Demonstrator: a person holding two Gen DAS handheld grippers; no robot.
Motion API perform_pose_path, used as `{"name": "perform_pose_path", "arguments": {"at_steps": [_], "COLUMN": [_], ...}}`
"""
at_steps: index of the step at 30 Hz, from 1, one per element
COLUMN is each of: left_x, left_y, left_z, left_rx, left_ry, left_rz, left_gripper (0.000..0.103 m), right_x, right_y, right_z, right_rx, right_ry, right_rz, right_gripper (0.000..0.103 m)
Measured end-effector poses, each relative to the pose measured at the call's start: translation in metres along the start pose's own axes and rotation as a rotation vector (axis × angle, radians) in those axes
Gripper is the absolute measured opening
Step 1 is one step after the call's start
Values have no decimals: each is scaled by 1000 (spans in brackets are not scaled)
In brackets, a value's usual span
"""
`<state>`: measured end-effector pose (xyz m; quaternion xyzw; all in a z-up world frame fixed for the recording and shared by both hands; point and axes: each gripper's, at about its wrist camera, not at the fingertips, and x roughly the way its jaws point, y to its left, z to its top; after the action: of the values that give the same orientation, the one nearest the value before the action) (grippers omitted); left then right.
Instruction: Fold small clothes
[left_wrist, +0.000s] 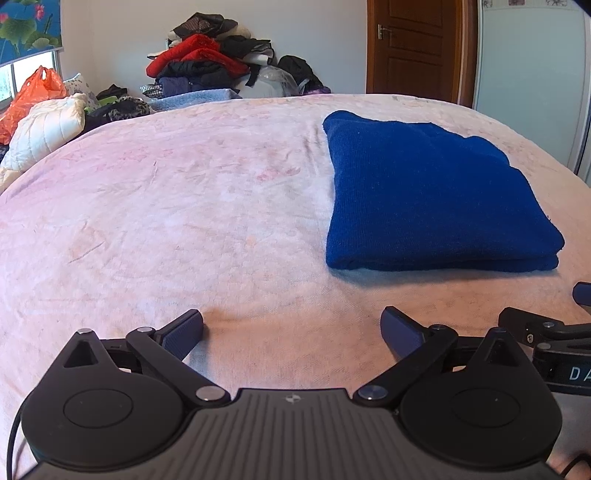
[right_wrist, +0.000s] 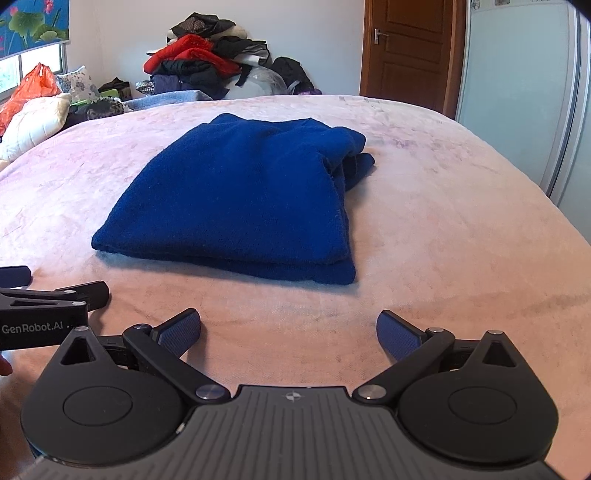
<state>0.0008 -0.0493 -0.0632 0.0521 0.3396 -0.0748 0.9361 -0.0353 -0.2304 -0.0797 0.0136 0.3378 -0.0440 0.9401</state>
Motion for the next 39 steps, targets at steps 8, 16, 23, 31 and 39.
{"name": "perform_pose_path", "arguments": {"at_steps": [8, 16, 23, 31, 39], "left_x": [-3, -3, -3, -3, -17], "left_y": [0, 2, 3, 3, 7], "left_z": [-2, -3, -4, -3, 6], "left_rx": [-6, -17, -17, -13, -4], "left_ry": [-11, -16, -17, -14, 9], "left_rz": [-2, -9, -8, -10, -20], "left_gripper": [103, 103, 103, 103, 103], "right_x": [0, 0, -2, -3, -25], "right_y": [1, 0, 0, 1, -5], "right_z": [0, -2, -2, -2, 8], "right_rx": [-5, 3, 1, 4, 105], "right_ry": [-5, -14, -17, -12, 9], "right_rz": [-4, 0, -10, -12, -7], "right_gripper": [103, 102, 102, 102, 102]}}
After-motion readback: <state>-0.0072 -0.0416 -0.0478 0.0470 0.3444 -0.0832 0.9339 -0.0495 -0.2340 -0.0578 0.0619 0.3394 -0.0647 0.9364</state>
